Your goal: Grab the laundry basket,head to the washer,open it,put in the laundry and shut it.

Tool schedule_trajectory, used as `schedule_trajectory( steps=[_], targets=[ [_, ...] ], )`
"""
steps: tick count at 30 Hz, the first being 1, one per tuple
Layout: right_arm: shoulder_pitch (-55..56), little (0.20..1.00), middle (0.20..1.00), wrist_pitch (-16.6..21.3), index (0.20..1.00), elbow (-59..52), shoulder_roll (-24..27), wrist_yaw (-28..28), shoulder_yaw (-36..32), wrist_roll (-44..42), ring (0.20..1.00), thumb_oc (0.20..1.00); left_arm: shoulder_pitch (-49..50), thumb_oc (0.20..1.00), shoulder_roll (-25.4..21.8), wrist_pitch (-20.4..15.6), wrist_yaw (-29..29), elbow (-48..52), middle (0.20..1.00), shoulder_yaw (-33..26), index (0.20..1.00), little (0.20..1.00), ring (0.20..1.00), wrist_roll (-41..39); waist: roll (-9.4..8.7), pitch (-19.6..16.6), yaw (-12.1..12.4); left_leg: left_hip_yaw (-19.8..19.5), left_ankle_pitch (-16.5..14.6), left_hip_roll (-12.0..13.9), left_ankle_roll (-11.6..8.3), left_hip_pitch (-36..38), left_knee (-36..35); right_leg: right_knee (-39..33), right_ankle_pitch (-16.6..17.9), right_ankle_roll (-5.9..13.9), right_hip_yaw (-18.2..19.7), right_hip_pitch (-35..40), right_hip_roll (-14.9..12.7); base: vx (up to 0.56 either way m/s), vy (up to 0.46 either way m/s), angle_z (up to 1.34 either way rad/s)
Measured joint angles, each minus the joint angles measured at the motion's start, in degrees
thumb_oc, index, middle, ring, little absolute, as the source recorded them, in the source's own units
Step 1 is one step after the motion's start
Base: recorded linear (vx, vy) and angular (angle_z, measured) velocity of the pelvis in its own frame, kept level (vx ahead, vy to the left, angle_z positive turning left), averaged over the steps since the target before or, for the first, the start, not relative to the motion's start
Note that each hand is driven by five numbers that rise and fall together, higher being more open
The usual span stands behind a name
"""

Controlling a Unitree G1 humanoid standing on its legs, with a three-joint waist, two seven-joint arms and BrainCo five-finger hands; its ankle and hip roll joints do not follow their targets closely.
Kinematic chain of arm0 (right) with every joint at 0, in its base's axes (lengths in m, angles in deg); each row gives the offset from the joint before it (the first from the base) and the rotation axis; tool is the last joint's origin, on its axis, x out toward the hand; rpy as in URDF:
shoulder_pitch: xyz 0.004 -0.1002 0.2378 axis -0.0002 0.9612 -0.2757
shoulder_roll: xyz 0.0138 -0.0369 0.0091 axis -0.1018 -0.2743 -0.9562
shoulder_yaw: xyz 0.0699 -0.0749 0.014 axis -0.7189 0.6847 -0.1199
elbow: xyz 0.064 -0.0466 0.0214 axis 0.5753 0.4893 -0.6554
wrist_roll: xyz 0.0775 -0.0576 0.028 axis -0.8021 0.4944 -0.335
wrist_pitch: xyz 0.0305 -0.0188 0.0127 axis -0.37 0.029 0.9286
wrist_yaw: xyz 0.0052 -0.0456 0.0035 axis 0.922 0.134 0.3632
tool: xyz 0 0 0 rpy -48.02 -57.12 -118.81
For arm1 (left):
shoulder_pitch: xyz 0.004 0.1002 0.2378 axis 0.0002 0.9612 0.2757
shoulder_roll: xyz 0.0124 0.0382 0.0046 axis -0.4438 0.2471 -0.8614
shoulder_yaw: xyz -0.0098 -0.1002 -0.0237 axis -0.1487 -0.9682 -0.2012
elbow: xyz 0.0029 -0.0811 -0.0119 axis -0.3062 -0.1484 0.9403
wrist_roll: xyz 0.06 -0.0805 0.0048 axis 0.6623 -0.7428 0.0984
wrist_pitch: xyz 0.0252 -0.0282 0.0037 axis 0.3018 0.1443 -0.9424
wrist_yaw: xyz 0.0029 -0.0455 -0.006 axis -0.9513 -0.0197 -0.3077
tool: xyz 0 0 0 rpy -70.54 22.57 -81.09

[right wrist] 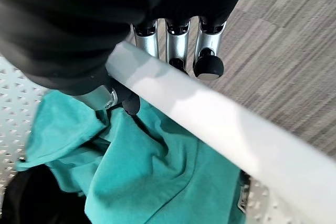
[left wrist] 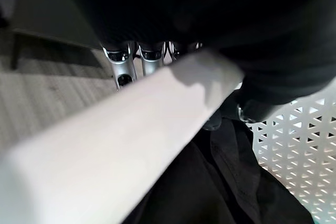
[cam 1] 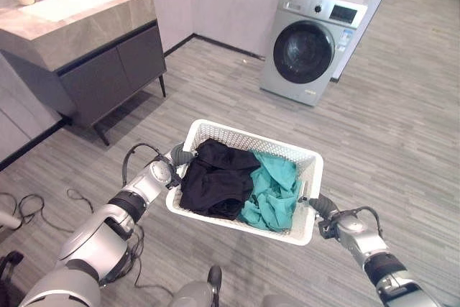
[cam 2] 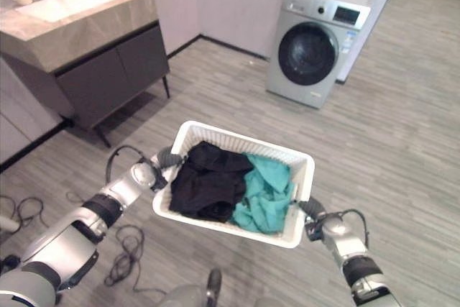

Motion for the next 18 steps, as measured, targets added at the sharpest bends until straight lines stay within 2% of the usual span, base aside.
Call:
schedule_trajectory(
  steps=[1,2,3,4,5,6,7,9,11,12,13,14,15,16,17,18],
  targets=[
    [0.1,0.200,0.200,0.0,0.200,0.0,0.1,0.2,0.1,0.2,0.200,0.200,-0.3,0.200,0.1,0.0,0.0,0.1,0.200,-0.1,0.200,0.200,0.200,-0.1,0.21,-0.1,-0.9,-0.9,-1.7,0.1,0.47,2.5,-1.1,-6.3,-1.6,-1.84,-0.2,-2.8,1.4,0.29,-0.105,0.19],
    [0.1,0.200,0.200,0.0,0.200,0.0,0.1,0.2,0.1,0.2,0.200,0.200,-0.4,0.200,0.1,0.0,0.0,0.1,0.200,-0.1,0.200,0.200,0.200,-0.1,0.27,-0.1,-1.2,-0.9,-1.5,0.2,0.59,2.8,-0.9,-10.3,-1.4,-2.38,0.0,-3.4,2.0,0.29,-0.138,0.15],
    [0.1,0.200,0.200,0.0,0.200,0.0,0.3,0.1,0.1,0.2,0.200,0.200,-0.4,0.200,0.4,0.0,0.0,0.1,0.200,-0.2,0.200,0.200,0.200,-0.2,0.11,-0.2,-1.3,-1.1,-2.7,0.1,-0.09,3.3,-0.7,-14.8,-0.8,-2.94,0.2,-5.4,2.3,0.41,-0.223,0.07],
    [0.2,0.200,0.200,0.0,0.200,-0.2,0.7,0.1,0.1,0.2,0.200,0.200,-0.3,0.200,0.5,0.0,0.1,0.1,0.200,-0.3,0.200,0.200,0.200,-0.2,0.29,-0.2,-1.4,-1.3,-3.9,0.2,-0.06,3.8,-0.7,-24.8,0.6,-4.15,2.1,-7.2,3.5,0.32,-0.170,0.02],
    [0.1,0.200,0.200,0.0,0.200,-0.4,1.0,0.2,0.1,0.1,0.200,0.200,-0.3,0.200,0.6,0.0,0.1,0.0,0.200,-0.3,0.200,0.200,0.200,-0.3,0.29,-0.2,-1.6,-1.4,-4.4,0.1,-0.15,3.8,-0.7,-30.4,2.3,-4.16,3.7,-8.6,3.9,0.32,-0.168,0.05],
    [0.1,0.200,0.200,0.0,0.200,-0.5,1.1,0.3,0.1,0.1,0.200,0.200,-0.4,0.200,0.8,0.0,0.1,-0.3,0.200,-0.3,0.200,0.200,0.200,-0.2,0.30,-0.2,-1.9,-1.6,-4.9,-0.1,-0.14,3.9,-0.5,-35.8,4.7,-3.16,5.9,-9.4,4.1,0.23,-0.095,0.26],
    [0.4,0.200,0.200,0.0,0.200,-0.5,1.3,0.3,0.1,0.1,0.200,0.200,-0.2,0.200,1.2,-0.1,0.1,-0.7,0.200,-0.2,0.200,0.200,0.200,-0.2,0.32,-0.2,-2.9,-2.7,-5.9,-0.6,0.20,4.6,-0.4,-45.0,10.1,-1.88,8.0,-10.5,3.0,0.35,-0.162,0.31],
    [0.7,0.200,0.200,-0.1,0.200,-0.2,1.1,0.3,0.2,0.1,0.200,0.200,0.5,0.200,2.4,0.0,0.0,-2.8,0.200,-0.4,0.200,0.200,0.200,-0.2,0.63,-0.1,-3.3,-3.1,-8.7,-0.7,0.43,6.6,0.9,-54.2,16.5,-1.51,7.2,-11.2,1.2,0.37,-0.174,0.19],
    [1.1,0.200,0.200,-0.1,0.200,-0.2,1.1,0.4,0.2,0.1,0.200,0.200,1.6,0.200,2.5,0.0,0.1,-2.8,0.200,-0.6,0.200,0.200,0.200,-0.1,0.56,-0.1,-3.4,-3.8,-11.5,-0.5,0.07,8.5,2.5,-54.1,18.1,-1.72,4.8,-10.6,0.1,0.38,-0.201,0.14],
    [1.4,0.200,0.200,-0.4,0.200,-0.2,1.6,0.4,0.2,0.1,0.200,0.200,1.7,0.200,3.0,0.0,0.1,-2.5,0.200,-0.6,0.200,0.200,0.200,0.2,0.79,-0.8,-3.3,-4.9,-14.3,0.2,-0.36,9.7,3.1,-50.3,19.4,-1.82,4.2,-10.3,-0.1,0.43,-0.217,0.28],
    [1.4,0.200,0.200,-0.6,0.200,-0.3,1.9,0.4,0.2,0.1,0.200,0.200,1.8,0.200,3.0,0.0,0.1,-2.2,0.200,-0.8,0.200,0.200,0.200,0.3,0.94,-1.6,-3.6,-5.7,-15.5,0.9,-1.12,10.5,3.2,-47.9,19.7,-2.22,4.4,-10.0,0.4,0.46,-0.241,0.43],
    [1.5,0.200,0.200,-0.6,0.200,-0.7,2.0,0.5,0.2,0.1,0.200,0.200,1.9,0.200,2.9,0.0,0.1,-2.2,0.200,-0.9,0.200,0.200,0.200,0.3,0.73,-2.8,-4.0,-7.0,-16.0,1.3,-2.70,11.3,3.4,-46.6,20.5,-2.43,4.3,-8.2,0.6,0.42,-0.250,0.35],
    [1.0,0.200,0.200,-0.5,0.200,-0.9,2.3,0.5,0.2,0.1,0.200,0.200,2.1,0.200,2.9,-0.2,0.0,-2.3,0.200,-1.3,0.200,0.200,0.200,0.3,1.71,-3.4,-4.1,-7.6,-17.3,3.3,-4.58,12.9,3.1,-46.9,24.9,-3.38,3.7,-6.9,2.5,0.37,-0.254,0.40],
    [0.7,0.200,0.200,-0.5,0.200,-0.9,2.8,0.2,0.2,0.1,0.200,0.200,2.9,0.200,3.5,-0.3,-0.1,-2.3,0.200,-1.8,0.200,0.200,0.200,0.2,3.32,-4.2,-4.2,-7.6,-18.3,6.0,-5.75,12.9,7.5,-46.1,23.5,-5.78,2.4,-5.0,5.3,0.33,-0.291,0.29],
    [0.6,0.200,0.200,-0.5,0.200,-0.9,3.1,0.2,0.2,0.1,0.200,0.200,3.0,0.200,3.5,-0.5,-0.1,-2.3,0.200,-1.9,0.200,0.200,0.200,0.2,3.27,-4.2,-4.4,-7.2,-18.5,6.5,-6.01,10.7,14.6,-46.4,24.1,-7.56,1.3,-3.0,6.0,0.35,-0.451,0.27],
    [-0.1,0.200,0.200,-0.4,0.200,-1.1,4.0,0.2,0.6,-0.2,0.200,0.200,3.1,0.200,3.5,-0.9,0.0,-2.3,0.200,-2.1,0.200,0.200,0.200,0.1,3.27,-4.3,-4.4,-6.7,-16.2,7.4,-6.95,6.9,24.7,-46.5,22.1,-9.44,0.7,-0.9,7.5,0.24,-0.361,0.17]
  ],
)
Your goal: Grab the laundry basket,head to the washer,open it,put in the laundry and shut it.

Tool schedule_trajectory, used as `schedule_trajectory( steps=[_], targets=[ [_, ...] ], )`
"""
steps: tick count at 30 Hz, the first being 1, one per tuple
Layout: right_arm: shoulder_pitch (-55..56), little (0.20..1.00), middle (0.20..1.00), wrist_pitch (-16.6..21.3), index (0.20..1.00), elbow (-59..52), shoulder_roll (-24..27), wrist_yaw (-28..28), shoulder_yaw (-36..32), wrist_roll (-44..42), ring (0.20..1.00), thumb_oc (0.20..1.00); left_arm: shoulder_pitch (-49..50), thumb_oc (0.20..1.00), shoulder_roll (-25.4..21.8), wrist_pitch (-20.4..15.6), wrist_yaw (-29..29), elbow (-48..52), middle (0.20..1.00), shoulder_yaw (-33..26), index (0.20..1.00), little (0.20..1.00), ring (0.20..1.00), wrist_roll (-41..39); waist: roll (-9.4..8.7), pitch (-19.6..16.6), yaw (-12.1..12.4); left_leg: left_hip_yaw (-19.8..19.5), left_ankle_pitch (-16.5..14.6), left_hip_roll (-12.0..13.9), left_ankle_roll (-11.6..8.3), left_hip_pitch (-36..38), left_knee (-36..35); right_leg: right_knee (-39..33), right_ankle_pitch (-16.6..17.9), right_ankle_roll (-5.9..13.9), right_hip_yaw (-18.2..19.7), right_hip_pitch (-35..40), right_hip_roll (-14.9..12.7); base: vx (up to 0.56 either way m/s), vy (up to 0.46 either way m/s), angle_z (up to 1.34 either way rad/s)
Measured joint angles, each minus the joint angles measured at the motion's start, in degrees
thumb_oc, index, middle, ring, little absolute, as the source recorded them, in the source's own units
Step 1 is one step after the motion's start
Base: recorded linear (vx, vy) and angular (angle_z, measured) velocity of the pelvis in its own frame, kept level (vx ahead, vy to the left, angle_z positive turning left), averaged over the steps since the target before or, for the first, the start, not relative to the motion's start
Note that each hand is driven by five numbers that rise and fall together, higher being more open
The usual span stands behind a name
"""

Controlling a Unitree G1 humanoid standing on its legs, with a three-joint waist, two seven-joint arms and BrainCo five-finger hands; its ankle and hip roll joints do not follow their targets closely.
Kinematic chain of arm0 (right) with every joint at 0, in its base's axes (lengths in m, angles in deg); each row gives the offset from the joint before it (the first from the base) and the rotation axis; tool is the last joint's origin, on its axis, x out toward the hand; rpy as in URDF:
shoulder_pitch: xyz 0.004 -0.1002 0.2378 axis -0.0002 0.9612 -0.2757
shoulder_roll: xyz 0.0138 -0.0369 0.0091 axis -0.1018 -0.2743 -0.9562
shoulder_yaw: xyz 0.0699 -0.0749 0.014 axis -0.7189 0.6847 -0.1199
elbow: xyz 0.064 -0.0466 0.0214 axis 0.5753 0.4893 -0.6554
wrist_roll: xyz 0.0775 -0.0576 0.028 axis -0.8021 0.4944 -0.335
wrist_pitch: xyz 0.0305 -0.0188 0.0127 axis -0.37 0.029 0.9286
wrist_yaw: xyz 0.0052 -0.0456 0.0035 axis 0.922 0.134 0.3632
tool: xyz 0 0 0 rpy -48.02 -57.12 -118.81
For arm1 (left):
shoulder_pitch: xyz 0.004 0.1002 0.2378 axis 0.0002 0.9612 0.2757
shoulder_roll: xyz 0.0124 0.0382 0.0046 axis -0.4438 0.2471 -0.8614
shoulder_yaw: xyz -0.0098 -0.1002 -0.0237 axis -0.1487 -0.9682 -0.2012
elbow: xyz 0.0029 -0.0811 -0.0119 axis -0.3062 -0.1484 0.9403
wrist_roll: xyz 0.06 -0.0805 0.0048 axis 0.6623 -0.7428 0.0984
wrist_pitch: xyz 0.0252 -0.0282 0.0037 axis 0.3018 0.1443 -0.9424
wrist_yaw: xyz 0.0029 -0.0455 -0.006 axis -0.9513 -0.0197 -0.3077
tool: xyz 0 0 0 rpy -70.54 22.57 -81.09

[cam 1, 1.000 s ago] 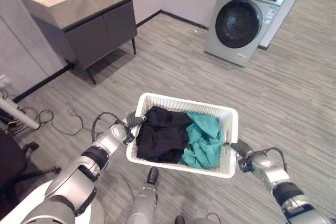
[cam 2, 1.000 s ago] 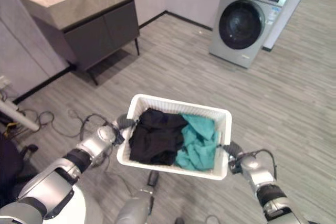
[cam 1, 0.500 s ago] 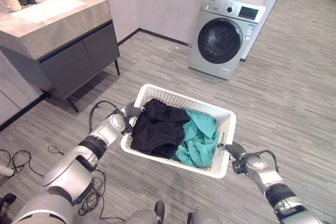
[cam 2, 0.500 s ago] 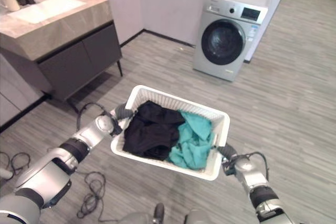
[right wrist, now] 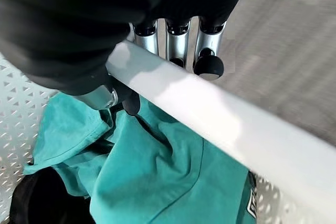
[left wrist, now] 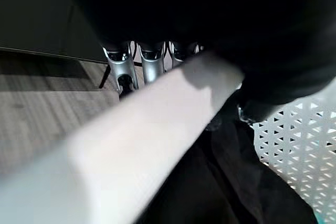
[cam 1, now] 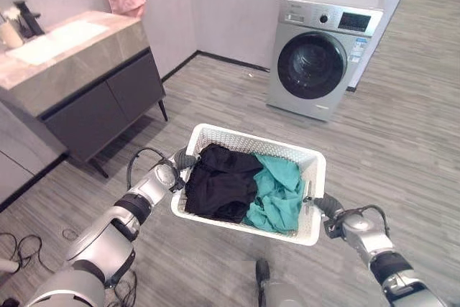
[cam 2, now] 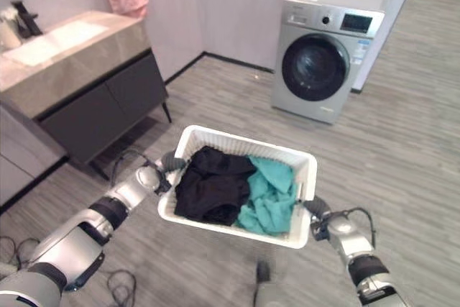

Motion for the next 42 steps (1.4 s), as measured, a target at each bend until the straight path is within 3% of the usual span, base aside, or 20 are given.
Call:
schedule_trajectory(
  steps=[1,3,4,6,9,10,13,14,15,19,24,26,27,29,30,31,33,38,39,42],
  targets=[
    [-0.7,0.200,0.200,0.4,0.200,0.3,0.4,0.0,0.1,-0.4,0.200,0.200,0.1,0.200,0.1,-0.5,0.0,-0.1,0.200,-1.0,0.200,0.200,0.200,-0.4,0.27,-0.1,0.0,0.9,2.2,1.1,-1.03,-2.9,7.1,0.7,-2.0,-1.46,-1.5,0.8,1.7,0.20,-0.364,0.13],
    [-1.5,0.200,0.200,0.4,0.200,0.1,0.3,-0.3,0.3,-0.7,0.200,0.200,0.2,0.200,-0.2,-0.8,-0.1,0.5,0.200,-1.4,0.200,0.200,0.200,-0.5,0.16,0.0,-0.4,3.9,3.3,3.9,0.48,-9.7,21.0,0.2,-2.6,-2.07,-1.9,2.6,3.3,0.13,-0.238,0.08],
    [-1.6,0.200,0.200,0.5,0.200,-0.1,0.1,-0.4,0.4,-0.7,0.200,0.200,0.2,0.200,-0.7,-1.1,0.0,0.8,0.200,-2.3,0.200,0.200,0.200,-1.0,-1.66,0.4,0.1,4.6,4.7,4.3,0.80,-14.2,25.5,0.0,-4.7,-4.90,-2.4,4.4,3.9,0.16,-0.222,0.09],
    [-1.7,0.200,0.200,0.5,0.200,-0.3,-0.3,-0.7,0.4,-0.7,0.200,0.200,0.4,0.200,-1.2,-1.0,-0.1,2.1,0.200,-2.7,0.200,0.200,0.200,-2.2,-3.50,1.4,0.3,8.7,4.6,7.0,0.48,-17.7,27.3,-1.2,-4.7,-4.90,-2.6,6.4,4.4,0.18,-0.140,0.08],
    [-0.9,0.200,0.200,0.4,0.200,-1.2,-0.4,-1.5,0.2,-0.7,0.200,0.200,0.6,0.200,-1.3,-0.9,-0.1,2.9,0.200,-2.9,0.200,0.200,0.200,-2.2,-4.89,2.8,1.0,13.8,4.9,9.7,-0.50,-22.9,15.7,-4.6,-5.4,-5.34,-2.8,10.1,5.0,0.32,0.016,0.15],
    [-0.3,0.200,0.200,0.4,0.200,-2.2,-0.1,-1.3,0.1,-0.7,0.200,0.200,0.8,0.200,-1.4,-0.7,-0.1,2.6,0.200,-3.0,0.200,0.200,0.200,-2.2,-5.09,3.9,2.1,14.9,5.5,9.5,-1.37,-21.9,4.0,-5.5,-5.4,-5.29,-2.6,11.8,5.1,0.30,0.079,-0.09],
    [0.8,0.200,0.200,0.4,0.200,-2.4,-0.4,-1.2,0.3,-0.7,0.200,0.200,0.9,0.200,-1.3,-0.6,0.0,2.4,0.200,-3.0,0.200,0.200,0.200,-2.1,-4.60,4.3,2.5,14.7,8.7,8.4,-4.00,-21.5,-12.5,-7.0,-6.0,-4.11,-3.5,13.9,6.2,0.35,0.079,0.00],
    [1.2,0.200,0.200,0.5,0.200,-1.9,-0.6,-1.3,0.3,-0.7,0.200,0.200,0.8,0.200,-0.9,-0.9,0.0,2.3,0.200,-2.9,0.200,0.200,0.200,-2.1,-3.73,4.4,3.2,10.8,11.7,6.3,-4.60,-21.3,-23.9,-8.7,-7.5,-2.75,-3.2,15.1,7.3,0.36,0.043,0.05],
    [1.2,0.200,0.200,0.5,0.200,-1.7,-0.5,-1.3,0.2,-0.7,0.200,0.200,0.8,0.200,-0.6,-0.9,0.0,2.2,0.200,-2.9,0.200,0.200,0.200,-2.1,-3.39,4.6,3.3,9.4,12.9,5.7,-4.41,-21.2,-27.7,-8.9,-6.9,-3.56,-3.4,15.4,7.8,0.37,0.051,-0.01],
    [1.2,0.200,0.200,1.0,0.200,0.3,-0.8,-1.3,0.6,-0.7,0.200,0.200,0.9,0.200,-0.6,-0.9,0.1,1.0,0.200,-0.2,0.200,0.200,0.200,-2.1,-1.84,5.9,5.5,8.7,14.6,3.2,-4.31,-22.0,-30.1,-8.8,-8.8,-5.34,-2.1,18.5,9.4,0.38,0.087,-0.17],
    [0.4,0.200,0.200,1.8,0.200,1.6,-1.3,-1.3,0.7,-0.6,0.200,0.200,0.8,0.200,-0.8,-1.0,0.1,0.9,0.200,-0.2,0.200,0.200,0.200,-2.1,-1.87,5.9,6.8,8.6,20.3,0.3,1.61,-15.0,-29.5,-7.6,-14.4,-1.38,2.4,23.2,7.3,0.46,0.173,-0.34],
    [-0.2,0.200,0.200,1.9,0.200,3.3,-2.3,-1.1,0.7,-0.5,0.200,0.200,0.9,0.200,-1.2,-1.0,0.2,0.5,0.200,1.0,0.200,0.200,0.200,-2.1,-1.43,5.8,7.5,9.9,21.0,0.5,2.95,-11.7,-29.4,6.7,-19.4,2.35,1.4,19.0,6.2,0.24,0.152,-0.48],
    [0.3,0.200,0.200,2.0,0.200,3.6,-3.1,-1.0,0.7,-0.5,0.200,0.200,0.7,0.200,-1.6,-1.0,0.2,0.5,0.200,1.0,0.200,0.200,0.200,-2.0,-2.59,5.5,7.1,10.5,21.0,-1.0,4.77,-9.2,-28.8,17.0,-21.0,5.23,0.3,16.7,4.1,0.36,0.232,-0.23],
    [-0.6,0.200,0.200,2.0,0.200,4.8,-4.2,-1.0,0.7,-0.2,0.200,0.200,0.4,0.200,-2.3,-1.1,0.0,0.6,0.200,1.4,0.200,0.200,0.200,-2.0,-3.75,4.7,6.8,12.1,18.5,-2.8,6.18,-7.2,-28.2,36.4,-19.0,8.35,-0.1,8.4,0.4,0.24,0.148,-0.16],
    [-0.6,0.200,0.200,2.1,0.200,4.3,-4.2,-0.9,0.6,-0.2,0.200,0.200,0.2,0.200,-2.8,-1.1,0.0,1.1,0.200,1.4,0.200,0.200,0.200,-2.0,-3.69,4.7,5.2,11.4,16.4,-5.0,8.09,-5.1,-27.7,46.4,-19.0,9.31,-1.9,2.5,-3.7,0.26,0.113,-0.10],
    [-0.7,0.200,0.200,2.1,0.200,4.1,-4.2,-1.0,0.3,-0.1,0.200,0.200,0.1,0.200,-3.0,-1.0,-0.2,1.9,0.200,1.3,0.200,0.200,0.200,-2.0,-3.20,4.8,4.9,11.5,16.2,-5.5,8.38,-4.3,-26.7,49.8,-19.2,9.24,-2.4,-0.7,-5.6,0.36,0.108,0.15],
    [-0.3,0.200,0.200,2.0,0.200,4.3,-4.2,-0.9,0.1,-0.1,0.200,0.200,-0.4,0.200,-3.0,-1.0,0.0,2.6,0.200,1.3,0.200,0.200,0.200,-2.0,-2.23,4.6,4.6,11.1,14.1,-5.7,9.33,-3.0,-26.2,48.3,-19.7,8.57,-2.9,-5.3,-7.3,0.29,-0.026,0.18],
    [-0.2,0.200,0.200,2.5,0.200,3.1,-3.9,-0.8,-0.9,-0.2,0.200,0.200,-2.0,0.200,-2.9,-1.2,0.1,1.5,0.200,1.3,0.200,0.200,0.200,-1.9,-1.81,4.6,2.9,6.4,11.5,-6.8,5.47,-0.7,-26.0,15.2,-16.4,7.28,-2.6,-7.4,-7.3,0.26,-0.156,0.49],
    [-0.3,0.200,0.200,2.7,0.200,3.2,-3.9,-0.9,-0.9,-0.2,0.200,0.200,-1.9,0.200,-2.8,-1.1,0.1,1.4,0.200,1.4,0.200,0.200,0.200,-1.9,-1.72,4.7,2.5,5.4,11.0,-7.2,6.21,-0.2,-25.9,7.5,-13.2,7.92,-1.2,-7.1,-7.7,0.28,-0.201,0.51],
    [-0.2,0.200,0.200,2.7,0.200,3.3,-3.9,-0.6,-0.9,-0.2,0.200,0.200,-1.4,0.200,-2.1,-1.1,0.1,-0.6,0.200,1.5,0.200,0.200,0.200,-1.8,-1.34,4.6,2.3,4.5,8.5,-8.0,6.78,2.5,-25.5,-2.1,-2.8,8.52,0.3,-6.4,-10.4,0.33,-0.247,0.30]
  ],
)
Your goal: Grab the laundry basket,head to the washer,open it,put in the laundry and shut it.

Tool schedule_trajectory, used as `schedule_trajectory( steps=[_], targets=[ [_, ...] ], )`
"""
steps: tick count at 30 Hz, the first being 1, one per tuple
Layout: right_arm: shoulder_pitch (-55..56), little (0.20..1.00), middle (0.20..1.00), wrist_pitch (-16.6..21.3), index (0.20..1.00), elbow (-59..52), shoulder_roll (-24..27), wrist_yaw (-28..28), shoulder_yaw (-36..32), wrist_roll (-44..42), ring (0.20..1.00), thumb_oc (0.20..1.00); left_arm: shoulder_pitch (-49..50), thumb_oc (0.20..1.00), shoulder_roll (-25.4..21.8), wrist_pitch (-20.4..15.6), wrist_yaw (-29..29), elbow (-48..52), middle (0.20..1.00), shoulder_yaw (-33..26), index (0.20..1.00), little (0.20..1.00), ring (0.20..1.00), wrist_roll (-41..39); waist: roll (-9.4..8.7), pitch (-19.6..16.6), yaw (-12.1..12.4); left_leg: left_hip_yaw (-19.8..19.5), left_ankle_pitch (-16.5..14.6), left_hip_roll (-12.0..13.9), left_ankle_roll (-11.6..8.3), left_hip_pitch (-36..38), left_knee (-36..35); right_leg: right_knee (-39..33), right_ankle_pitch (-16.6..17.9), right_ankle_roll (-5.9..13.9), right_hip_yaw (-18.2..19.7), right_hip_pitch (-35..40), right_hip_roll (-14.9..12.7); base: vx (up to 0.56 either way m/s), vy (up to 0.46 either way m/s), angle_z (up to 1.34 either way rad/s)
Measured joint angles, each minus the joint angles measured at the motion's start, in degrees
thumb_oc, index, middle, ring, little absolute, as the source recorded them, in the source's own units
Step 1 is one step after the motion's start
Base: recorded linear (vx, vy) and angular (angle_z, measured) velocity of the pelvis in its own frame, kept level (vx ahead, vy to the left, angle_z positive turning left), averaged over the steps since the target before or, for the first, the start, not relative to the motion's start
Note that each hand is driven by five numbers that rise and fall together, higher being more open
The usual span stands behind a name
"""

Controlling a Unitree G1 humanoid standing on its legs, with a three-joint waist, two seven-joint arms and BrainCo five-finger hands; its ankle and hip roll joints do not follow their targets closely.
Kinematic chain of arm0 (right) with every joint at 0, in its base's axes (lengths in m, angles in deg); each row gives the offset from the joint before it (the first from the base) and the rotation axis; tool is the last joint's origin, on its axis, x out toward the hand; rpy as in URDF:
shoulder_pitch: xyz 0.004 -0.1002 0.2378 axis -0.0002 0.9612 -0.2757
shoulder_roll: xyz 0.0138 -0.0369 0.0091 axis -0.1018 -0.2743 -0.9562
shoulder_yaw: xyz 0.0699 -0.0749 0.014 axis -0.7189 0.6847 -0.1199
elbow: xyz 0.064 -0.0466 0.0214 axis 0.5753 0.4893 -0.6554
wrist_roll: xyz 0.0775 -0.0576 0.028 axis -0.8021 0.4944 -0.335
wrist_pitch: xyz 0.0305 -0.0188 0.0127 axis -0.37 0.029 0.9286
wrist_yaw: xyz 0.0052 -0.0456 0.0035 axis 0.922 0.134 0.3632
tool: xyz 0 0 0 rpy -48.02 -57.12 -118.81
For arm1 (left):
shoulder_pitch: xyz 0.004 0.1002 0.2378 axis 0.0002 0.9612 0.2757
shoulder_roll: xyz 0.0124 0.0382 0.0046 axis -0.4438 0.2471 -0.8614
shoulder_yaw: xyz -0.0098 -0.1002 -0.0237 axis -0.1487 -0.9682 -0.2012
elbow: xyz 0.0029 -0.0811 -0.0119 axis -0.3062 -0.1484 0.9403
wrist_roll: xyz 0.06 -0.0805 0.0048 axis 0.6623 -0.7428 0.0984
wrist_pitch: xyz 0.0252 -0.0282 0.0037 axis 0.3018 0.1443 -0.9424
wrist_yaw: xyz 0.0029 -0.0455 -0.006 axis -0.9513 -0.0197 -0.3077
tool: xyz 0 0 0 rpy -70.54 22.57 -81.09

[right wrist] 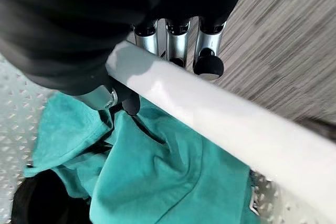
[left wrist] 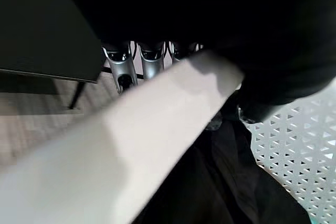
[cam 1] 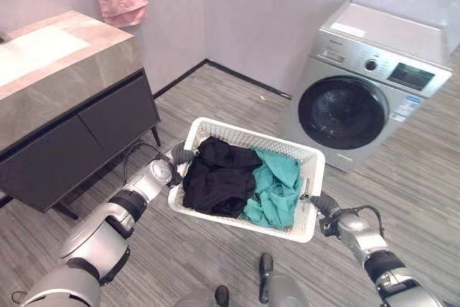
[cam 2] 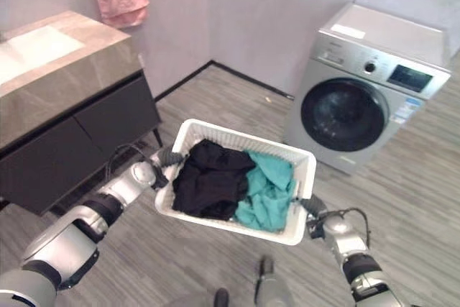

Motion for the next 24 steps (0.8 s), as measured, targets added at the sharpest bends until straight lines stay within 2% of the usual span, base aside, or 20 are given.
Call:
schedule_trajectory(
  steps=[3,4,5,6,7,8,9,10,11,12,13,14,16,18,19,20,22,24],
  targets=[
    [0.4,0.200,0.200,0.0,0.200,0.2,0.1,0.4,0.0,0.0,0.200,0.200,0.2,0.200,0.4,0.0,0.0,0.0,0.200,0.0,0.200,0.200,0.200,0.6,-0.11,-0.3,-0.5,-0.9,-1.9,0.5,-1.14,3.2,-0.2,-2.8,4.1,0.04,-0.4,2.6,-2.1,0.28,-0.245,0.18],
    [0.7,0.200,0.200,0.0,0.200,0.2,0.3,0.4,0.0,0.0,0.200,0.200,0.2,0.200,0.7,0.0,0.0,0.0,0.200,0.0,0.200,0.200,0.200,0.6,-0.31,-1.1,-0.6,-1.6,-2.8,1.0,-2.52,4.4,-1.1,-2.7,4.8,0.97,-0.8,3.9,-2.0,0.42,-0.403,0.24],
    [1.0,0.200,0.200,-0.1,0.200,0.8,0.5,0.6,0.0,0.0,0.200,0.200,0.2,0.200,1.3,0.0,0.0,0.1,0.200,-0.1,0.200,0.200,0.200,0.9,-0.24,-2.1,-0.6,-2.4,-4.2,1.7,-3.47,5.0,-1.2,-2.3,5.0,0.80,-1.1,5.1,-1.5,0.19,-0.223,0.26],
    [1.6,0.200,0.200,-0.1,0.200,1.2,0.2,0.6,0.1,0.0,0.200,0.200,0.4,0.200,1.5,-0.1,0.0,0.4,0.200,0.1,0.200,0.200,0.200,1.6,-1.86,-3.8,-0.5,-2.3,-5.0,1.4,-4.10,5.1,-0.8,-2.1,7.7,-0.82,-1.1,6.5,-1.5,0.18,-0.221,0.09],
    [1.2,0.200,0.200,0.0,0.200,1.8,0.5,0.6,0.1,0.0,0.200,0.200,1.6,0.200,2.3,-0.3,-0.5,0.4,0.200,-0.9,0.200,0.200,0.200,1.7,-0.08,-4.6,-0.1,-2.5,-6.3,4.0,-5.16,5.5,-0.7,-2.4,6.9,0.01,-1.6,7.0,0.6,0.19,-0.308,0.11],
    [1.4,0.200,0.200,0.0,0.200,1.7,0.8,0.4,0.1,0.0,0.200,0.200,2.3,0.200,2.3,-0.3,-0.5,0.1,0.200,-0.9,0.200,0.200,0.200,1.7,0.46,-5.1,-0.8,-2.4,-7.4,6.6,-6.67,5.9,1.3,-3.2,5.9,-1.29,-1.6,9.1,3.1,0.15,-0.302,0.02],
    [1.2,0.200,0.200,0.0,0.200,1.7,1.1,0.4,0.1,0.0,0.200,0.200,2.6,0.200,2.6,-0.4,-0.5,0.2,0.200,-1.0,0.200,0.200,0.200,1.7,0.49,-5.1,-0.5,-1.9,-7.1,8.1,-7.22,5.5,3.1,-3.3,4.9,-2.40,-2.1,9.9,5.0,0.16,-0.396,0.19],
    [1.2,0.200,0.200,0.0,0.200,1.4,1.4,0.4,0.1,0.0,0.200,0.200,2.6,0.200,2.7,-0.4,-0.4,0.2,0.200,-1.0,0.200,0.200,0.200,1.7,0.21,-5.2,-0.6,-2.3,-7.4,8.8,-7.66,4.0,6.6,-3.8,4.5,-3.14,-3.1,10.7,6.2,0.05,-0.270,0.08],
    [1.1,0.200,0.200,0.0,0.200,0.8,2.0,0.4,0.1,0.0,0.200,0.200,2.6,0.200,2.7,-0.4,-0.4,0.4,0.200,-1.0,0.200,0.200,0.200,1.7,-0.97,-5.6,-0.5,-2.3,-7.6,9.4,-7.95,-0.8,15.9,-4.4,3.5,-4.59,-3.8,11.1,7.2,0.02,-0.253,0.14],
    [1.0,0.200,0.200,0.0,0.200,0.3,2.4,0.3,0.2,0.0,0.200,0.200,2.6,0.200,2.6,-0.4,-0.5,0.5,0.200,-1.1,0.200,0.200,0.200,1.6,-1.16,-5.5,-0.3,-2.5,-7.5,9.8,-7.97,-4.1,22.1,-4.6,3.1,-5.57,-4.5,11.5,7.7,0.02,-0.210,0.18],
    [0.8,0.200,0.200,0.1,0.200,-0.2,2.8,-0.1,0.4,0.0,0.200,0.200,2.8,0.200,2.5,-0.3,-0.5,0.7,0.200,-1.2,0.200,0.200,0.200,1.5,-1.85,-5.2,-0.3,-3.0,-8.0,11.0,-7.93,-8.7,29.7,-4.8,2.3,-7.48,-5.2,12.7,8.8,0.03,-0.127,0.27],
    [0.8,0.200,0.200,0.1,0.200,-0.2,2.9,-0.5,0.4,0.0,0.200,0.200,2.6,0.200,2.5,-0.3,-0.5,1.2,0.200,-1.2,0.200,0.200,0.200,1.4,-2.72,-4.8,-0.6,-2.0,-8.3,12.0,-7.55,-10.6,29.8,-5.1,1.7,-8.43,-6.3,13.2,8.9,0.05,-0.051,0.40],
    [0.7,0.200,0.200,0.1,0.200,-0.2,3.5,-0.8,0.4,0.0,0.200,0.200,2.2,0.200,2.4,-0.3,-0.5,2.8,0.200,-1.2,0.200,0.200,0.200,1.4,-4.36,-3.9,-0.7,-0.8,-7.7,13.8,-8.51,-12.6,24.5,-5.7,1.4,-9.25,-7.7,13.9,9.1,0.07,0.042,0.37],
    [0.3,0.200,0.200,0.2,0.200,-0.2,4.0,-1.0,0.4,-0.2,0.200,0.200,2.4,0.200,2.5,-0.2,-0.5,2.9,0.200,-1.0,0.200,0.200,0.200,1.4,-4.94,-3.5,-0.5,0.5,-5.6,14.9,-11.09,-14.2,10.9,-7.3,1.0,-9.16,-8.1,14.8,9.3,0.09,0.081,0.15],
    [0.3,0.200,0.200,0.4,0.200,-0.2,4.2,-0.8,0.4,-0.4,0.200,0.200,2.4,0.200,2.5,-0.2,-0.5,2.9,0.200,-1.1,0.200,0.200,0.200,1.4,-4.51,-3.2,-0.6,1.4,-3.4,15.4,-11.45,-14.3,6.8,-7.3,1.0,-9.09,-8.4,14.8,9.6,0.07,0.057,-0.08],
    [0.3,0.200,0.200,0.5,0.200,-0.2,4.2,-0.7,0.5,-0.5,0.200,0.200,2.4,0.200,2.3,-0.2,-0.5,2.9,0.200,-1.1,0.200,0.200,0.200,1.4,-3.30,-2.4,-0.6,1.2,-0.7,16.1,-11.64,-13.9,4.8,-7.7,0.9,-8.93,-8.1,15.8,10.6,0.11,0.093,-0.21],
    [0.4,0.200,0.200,0.5,0.200,-0.2,4.3,-0.6,0.5,-0.5,0.200,0.200,2.4,0.200,2.6,-0.2,-0.5,2.8,0.200,-1.0,0.200,0.200,0.200,1.4,-1.22,-2.1,-1.2,1.0,1.5,16.4,-11.46,-11.9,2.8,-8.2,0.5,-8.68,-7.4,16.7,11.8,0.13,0.105,-0.20],
    [0.5,0.200,0.200,0.5,0.200,0.0,4.2,-0.6,0.4,-0.5,0.200,0.200,2.3,0.200,2.8,-0.3,-0.4,2.1,0.200,-0.7,0.200,0.200,0.200,1.4,-0.27,-1.9,-2.9,1.2,3.1,15.9,-11.64,-8.4,0.2,-8.4,0.2,-7.80,-7.4,17.6,11.9,0.14,0.120,0.02]
  ],
)
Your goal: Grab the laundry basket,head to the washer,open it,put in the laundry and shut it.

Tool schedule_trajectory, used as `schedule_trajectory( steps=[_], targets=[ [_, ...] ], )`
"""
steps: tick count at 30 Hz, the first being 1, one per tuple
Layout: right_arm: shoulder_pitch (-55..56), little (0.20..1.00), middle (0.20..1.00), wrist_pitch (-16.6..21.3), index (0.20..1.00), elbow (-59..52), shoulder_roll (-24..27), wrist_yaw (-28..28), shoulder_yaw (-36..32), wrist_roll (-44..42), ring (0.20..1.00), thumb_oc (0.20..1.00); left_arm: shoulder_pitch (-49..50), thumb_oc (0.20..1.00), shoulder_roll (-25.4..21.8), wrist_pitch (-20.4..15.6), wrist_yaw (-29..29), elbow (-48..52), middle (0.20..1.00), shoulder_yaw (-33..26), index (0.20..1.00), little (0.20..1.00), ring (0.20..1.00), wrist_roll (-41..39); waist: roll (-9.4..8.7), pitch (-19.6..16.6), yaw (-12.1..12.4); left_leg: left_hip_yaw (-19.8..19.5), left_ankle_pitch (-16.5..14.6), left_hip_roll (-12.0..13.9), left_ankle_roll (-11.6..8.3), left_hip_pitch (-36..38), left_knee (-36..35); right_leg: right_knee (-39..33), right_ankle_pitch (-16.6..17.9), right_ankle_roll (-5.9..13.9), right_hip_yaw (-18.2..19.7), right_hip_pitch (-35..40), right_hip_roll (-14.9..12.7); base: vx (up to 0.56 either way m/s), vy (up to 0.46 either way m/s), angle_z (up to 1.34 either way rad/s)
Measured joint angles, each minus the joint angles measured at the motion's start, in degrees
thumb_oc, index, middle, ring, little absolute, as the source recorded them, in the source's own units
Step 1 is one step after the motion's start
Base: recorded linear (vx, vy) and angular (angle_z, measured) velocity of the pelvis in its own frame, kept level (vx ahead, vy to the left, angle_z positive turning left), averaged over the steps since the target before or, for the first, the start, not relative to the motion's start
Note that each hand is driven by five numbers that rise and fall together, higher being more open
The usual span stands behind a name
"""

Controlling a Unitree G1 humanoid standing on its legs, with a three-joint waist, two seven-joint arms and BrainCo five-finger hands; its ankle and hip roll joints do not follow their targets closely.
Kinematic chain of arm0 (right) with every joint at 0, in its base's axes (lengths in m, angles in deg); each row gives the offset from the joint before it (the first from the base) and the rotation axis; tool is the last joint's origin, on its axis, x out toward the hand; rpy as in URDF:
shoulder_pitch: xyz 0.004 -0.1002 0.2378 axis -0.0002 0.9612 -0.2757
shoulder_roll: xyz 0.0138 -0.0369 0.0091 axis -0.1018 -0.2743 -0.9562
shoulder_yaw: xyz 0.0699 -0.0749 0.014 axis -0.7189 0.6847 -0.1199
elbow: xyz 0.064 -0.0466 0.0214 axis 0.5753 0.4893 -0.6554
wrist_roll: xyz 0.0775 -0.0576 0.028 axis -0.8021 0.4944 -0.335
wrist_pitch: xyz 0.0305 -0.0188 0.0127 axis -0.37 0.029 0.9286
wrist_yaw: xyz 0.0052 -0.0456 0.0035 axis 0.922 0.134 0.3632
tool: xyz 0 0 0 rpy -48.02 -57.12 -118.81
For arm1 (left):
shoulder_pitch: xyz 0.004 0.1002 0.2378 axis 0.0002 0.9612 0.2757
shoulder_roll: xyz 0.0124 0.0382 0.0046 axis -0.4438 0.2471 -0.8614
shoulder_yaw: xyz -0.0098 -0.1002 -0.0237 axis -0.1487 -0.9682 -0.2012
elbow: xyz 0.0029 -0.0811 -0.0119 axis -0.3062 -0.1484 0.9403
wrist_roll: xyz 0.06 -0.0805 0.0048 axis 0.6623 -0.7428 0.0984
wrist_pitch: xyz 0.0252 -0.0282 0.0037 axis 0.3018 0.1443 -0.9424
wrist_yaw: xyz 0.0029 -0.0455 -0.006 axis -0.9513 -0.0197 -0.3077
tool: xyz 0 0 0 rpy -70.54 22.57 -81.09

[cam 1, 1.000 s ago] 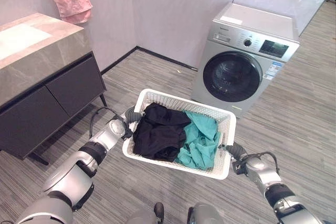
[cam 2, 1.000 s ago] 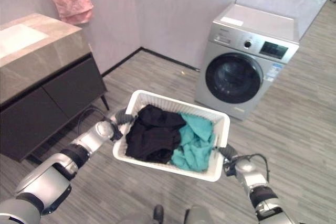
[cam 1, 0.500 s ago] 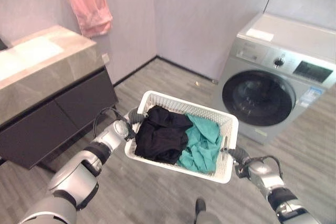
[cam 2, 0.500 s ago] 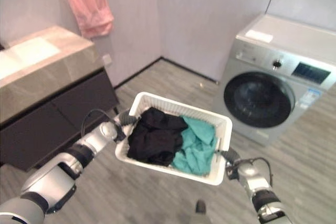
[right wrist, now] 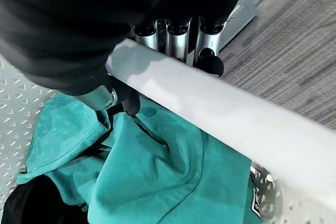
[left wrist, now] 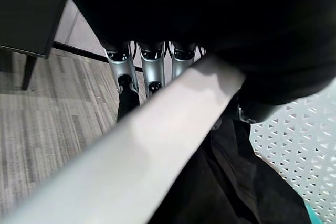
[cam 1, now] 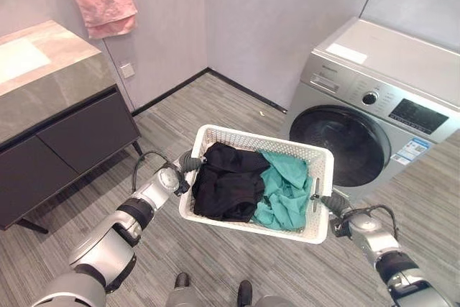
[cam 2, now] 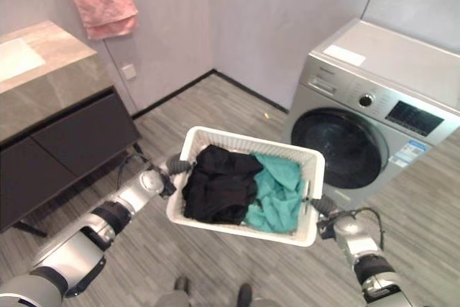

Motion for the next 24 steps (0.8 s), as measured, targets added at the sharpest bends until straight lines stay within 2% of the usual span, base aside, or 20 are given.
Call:
schedule_trajectory(
  steps=[1,4,7,16,18,21,22,23,24],
  targets=[
    [0.4,0.200,0.200,0.0,0.200,-0.3,-0.3,-0.1,-0.2,0.0,0.200,0.200,0.0,0.200,0.2,0.0,0.0,0.0,0.200,0.1,0.200,0.200,0.200,0.0,-0.44,0.2,-0.2,0.6,1.0,-0.6,-0.47,1.3,-1.6,0.0,0.3,0.66,0.1,0.4,-0.8,0.12,0.128,-0.04],
    [2.3,0.200,0.200,0.6,0.200,-1.5,-0.6,0.0,-2.1,0.0,0.200,0.200,0.1,0.200,0.2,0.0,-0.1,0.5,0.200,0.0,0.200,0.200,0.200,0.1,-0.31,0.1,0.3,2.1,2.3,-3.6,1.50,4.3,-5.2,0.0,-0.1,2.91,1.6,1.1,-3.8,0.06,0.094,-0.09],
    [2.6,0.200,0.200,0.8,0.200,-1.5,-1.3,0.0,-2.2,0.0,0.200,0.200,0.2,0.200,-0.4,0.0,0.0,0.8,0.200,-0.2,0.200,0.200,0.200,0.1,-0.08,0.0,0.9,3.0,2.7,-5.0,2.64,5.4,-7.0,-0.1,-0.2,4.24,2.2,1.1,-5.3,0.04,0.073,-0.07],
    [2.9,0.200,0.200,0.8,0.200,-1.7,-2.2,0.0,-3.9,0.1,0.200,0.200,0.9,0.200,-0.9,-0.3,0.4,1.3,0.200,-0.3,0.200,0.200,0.200,0.2,0.64,-0.3,0.5,5.9,2.7,-5.4,3.78,7.7,-9.1,0.0,-0.2,4.92,4.8,0.9,-5.7,0.03,0.073,-0.17],
    [3.1,0.200,0.200,0.8,0.200,-2.6,-2.1,-0.1,-4.3,0.5,0.200,0.200,1.5,0.200,-0.9,-0.5,0.4,1.3,0.200,-0.5,0.200,0.200,0.200,0.2,0.98,-0.3,0.2,7.3,2.2,-5.4,4.18,8.8,-9.1,0.0,-0.2,5.05,6.4,1.2,-5.6,-0.04,0.105,-0.43],
    [3.2,0.200,0.200,0.8,0.200,-5.0,-1.3,-0.1,-4.4,0.6,0.200,0.200,2.1,0.200,-1.1,-1.1,0.4,1.2,0.200,-1.6,0.200,0.200,0.200,0.2,1.94,-0.3,-1.4,9.7,1.0,-6.4,5.08,9.4,-8.1,3.4,-0.4,6.38,11.5,-2.1,-5.9,-0.15,0.066,-0.92],
    [2.9,0.200,0.200,0.9,0.200,-4.9,-1.9,-0.4,-4.3,0.6,0.200,0.200,2.1,0.200,-1.4,-1.7,0.3,1.3,0.200,-2.2,0.200,0.200,0.200,0.2,2.01,-0.1,-1.6,12.0,1.0,-6.9,5.72,8.8,-7.6,4.4,1.5,7.53,12.2,-4.3,-5.7,-0.28,-0.018,-1.08],
    [2.8,0.200,0.200,1.0,0.200,-4.9,-2.1,-0.5,-4.2,0.6,0.200,0.200,1.8,0.200,-1.5,-1.9,0.2,1.5,0.200,-2.6,0.200,0.200,0.200,0.2,2.15,0.2,-0.7,13.8,0.7,-6.2,6.12,7.9,-6.7,4.6,2.2,8.06,10.9,-5.8,-6.2,-0.25,-0.053,-0.89],
    [3.2,0.200,0.200,1.0,0.200,-4.8,-1.7,-0.2,-4.1,0.6,0.200,0.200,1.4,0.200,-1.4,-1.9,0.3,1.9,0.200,-2.6,0.200,0.200,0.200,0.3,2.04,1.2,-0.6,13.8,0.6,-6.2,6.43,7.6,-6.3,5.9,0.2,7.44,6.9,-5.8,-7.1,-0.09,-0.089,-0.32]
  ],
)
